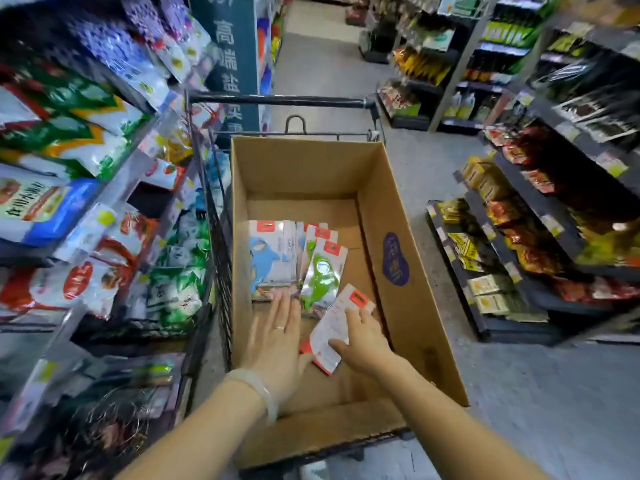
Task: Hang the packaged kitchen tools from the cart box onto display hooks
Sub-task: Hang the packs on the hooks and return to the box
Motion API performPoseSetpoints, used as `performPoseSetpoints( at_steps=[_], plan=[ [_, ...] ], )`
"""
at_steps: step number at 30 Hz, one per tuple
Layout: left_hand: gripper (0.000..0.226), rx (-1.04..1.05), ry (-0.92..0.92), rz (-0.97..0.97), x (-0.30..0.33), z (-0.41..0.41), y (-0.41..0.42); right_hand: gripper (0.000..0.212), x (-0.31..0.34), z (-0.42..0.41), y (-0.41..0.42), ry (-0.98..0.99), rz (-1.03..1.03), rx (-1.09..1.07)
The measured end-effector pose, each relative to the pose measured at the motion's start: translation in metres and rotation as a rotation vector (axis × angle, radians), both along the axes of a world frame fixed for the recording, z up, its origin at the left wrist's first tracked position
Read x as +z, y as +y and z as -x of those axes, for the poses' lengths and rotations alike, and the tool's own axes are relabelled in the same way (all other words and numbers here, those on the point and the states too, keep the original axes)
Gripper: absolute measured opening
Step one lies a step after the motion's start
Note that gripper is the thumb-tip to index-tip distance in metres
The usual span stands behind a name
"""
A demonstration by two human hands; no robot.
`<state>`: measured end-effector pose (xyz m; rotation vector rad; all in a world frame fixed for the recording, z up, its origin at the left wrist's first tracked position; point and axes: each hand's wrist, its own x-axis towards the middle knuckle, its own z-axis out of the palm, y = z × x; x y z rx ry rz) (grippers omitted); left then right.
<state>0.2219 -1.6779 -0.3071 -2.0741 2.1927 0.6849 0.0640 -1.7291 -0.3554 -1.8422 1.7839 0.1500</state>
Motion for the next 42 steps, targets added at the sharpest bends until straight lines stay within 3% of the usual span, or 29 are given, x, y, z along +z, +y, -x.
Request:
performPoseSetpoints(
  at_steps=[4,8,13,17,21,25,28,32,35,37,40,42],
  plan=[
    [0.076,0.117,-0.031,-0.112,-0.033,0.003,-0.028,0.093,-0.061,-0.006,-0.037,-0.090,-0.214,-0.171],
    [0.074,0.217,0.018,-0.145,-0.055,0.001,-0.054,0.115,-0.101,-0.017,-0.067,-0.228,-0.289,-0.592],
    [0.077,0.281,0.113,-0.129,-0.071,-0.002,-0.069,0.125,-0.117,-0.043,-0.094,-0.066,-0.381,-0.799],
    [0.077,0.300,0.150,-0.120,-0.074,-0.001,-0.078,0.107,-0.121,-0.048,-0.098,-0.055,-0.403,-0.869],
    [0.075,0.304,0.221,-0.136,-0.070,-0.002,-0.084,0.093,-0.118,-0.026,-0.088,-0.309,-0.373,-0.914],
    [0.066,0.296,0.231,-0.230,-0.066,-0.001,-0.088,0.057,-0.114,0.008,-0.072,-0.445,-0.307,-1.020],
    [0.067,0.238,0.198,-0.318,-0.065,0.003,-0.093,0.035,-0.097,0.014,-0.070,-0.690,-0.263,-1.089],
    [0.087,0.293,0.297,-0.294,-0.053,0.003,-0.109,0.030,-0.050,0.002,-0.093,-1.066,-0.325,-0.845],
    [0.089,0.456,0.597,-0.213,-0.044,0.000,-0.124,0.040,-0.027,-0.013,-0.112,-1.251,-0.442,-0.611],
    [0.077,0.613,0.823,-0.128,-0.047,-0.003,-0.131,0.044,-0.021,-0.022,-0.120,-1.273,-0.482,-0.486],
    [0.051,0.850,0.911,0.008,-0.054,-0.010,-0.136,0.032,-0.020,-0.031,-0.131,-1.196,-0.483,-0.385],
    [0.050,0.954,0.940,0.021,-0.060,-0.015,-0.137,0.027,-0.029,-0.033,-0.141,-1.058,-0.450,-0.401]
  ],
)
